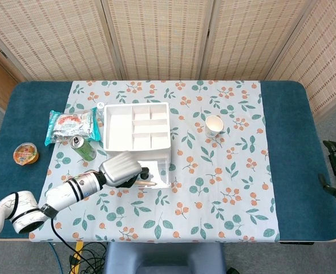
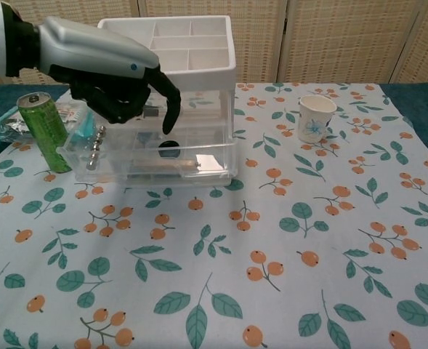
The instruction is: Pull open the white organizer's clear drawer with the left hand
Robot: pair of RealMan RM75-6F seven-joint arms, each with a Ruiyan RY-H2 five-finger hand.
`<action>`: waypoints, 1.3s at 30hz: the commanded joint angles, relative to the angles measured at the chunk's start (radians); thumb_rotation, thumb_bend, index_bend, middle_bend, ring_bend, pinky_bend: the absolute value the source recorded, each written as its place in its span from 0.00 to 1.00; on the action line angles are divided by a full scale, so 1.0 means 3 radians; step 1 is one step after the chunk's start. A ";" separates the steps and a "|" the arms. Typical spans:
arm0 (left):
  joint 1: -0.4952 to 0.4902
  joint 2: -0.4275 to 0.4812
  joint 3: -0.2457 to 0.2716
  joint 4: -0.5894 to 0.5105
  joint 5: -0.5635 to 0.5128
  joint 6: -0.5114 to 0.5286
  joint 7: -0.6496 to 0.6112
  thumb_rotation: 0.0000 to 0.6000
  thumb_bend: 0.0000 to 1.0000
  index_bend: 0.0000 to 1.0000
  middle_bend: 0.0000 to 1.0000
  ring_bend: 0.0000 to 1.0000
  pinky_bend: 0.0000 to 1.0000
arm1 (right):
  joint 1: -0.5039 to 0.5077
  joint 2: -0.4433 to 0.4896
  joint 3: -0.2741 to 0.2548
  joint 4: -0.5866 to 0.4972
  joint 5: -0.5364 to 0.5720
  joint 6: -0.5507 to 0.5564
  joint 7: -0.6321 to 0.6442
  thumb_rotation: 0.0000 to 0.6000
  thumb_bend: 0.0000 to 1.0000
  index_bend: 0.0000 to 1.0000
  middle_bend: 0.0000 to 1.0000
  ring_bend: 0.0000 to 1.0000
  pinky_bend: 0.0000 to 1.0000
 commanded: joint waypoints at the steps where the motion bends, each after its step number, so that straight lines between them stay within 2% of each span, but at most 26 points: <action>1: 0.0090 -0.0013 0.0020 0.0110 0.0280 0.0291 -0.0123 0.99 0.76 0.39 0.96 1.00 1.00 | -0.0001 0.0000 0.0000 0.0001 -0.0005 0.0003 0.0006 1.00 0.37 0.08 0.14 0.12 0.16; 4: 0.0120 -0.0041 0.0031 0.0202 0.0414 0.0440 -0.0157 1.00 0.57 0.34 0.95 1.00 1.00 | -0.0004 0.0002 -0.0003 -0.0002 -0.0015 0.0005 0.0017 1.00 0.37 0.08 0.14 0.12 0.16; 6: 0.0135 -0.0060 0.0026 0.0239 0.0463 0.0517 -0.0167 1.00 0.49 0.32 0.95 1.00 1.00 | -0.0004 0.0003 -0.0004 -0.0002 -0.0022 0.0008 0.0022 1.00 0.37 0.08 0.14 0.12 0.16; 18: 0.0163 -0.0147 0.0012 0.0454 0.0677 0.0800 -0.0182 1.00 0.23 0.33 0.95 1.00 1.00 | -0.0031 0.0025 -0.0011 -0.0021 -0.0056 0.0054 0.0038 1.00 0.37 0.08 0.14 0.12 0.16; 29: 0.0045 -0.0340 0.0018 0.0680 0.0754 0.0696 -0.0039 1.00 0.21 0.35 0.98 1.00 1.00 | -0.0042 0.0042 -0.0011 -0.0040 -0.0056 0.0063 0.0036 1.00 0.37 0.08 0.14 0.12 0.16; 39: -0.0026 -0.0431 0.0105 0.0866 0.0922 0.0703 0.0077 1.00 0.21 0.36 0.98 1.00 1.00 | -0.0043 0.0033 -0.0009 -0.0026 -0.0047 0.0057 0.0042 1.00 0.37 0.08 0.14 0.12 0.16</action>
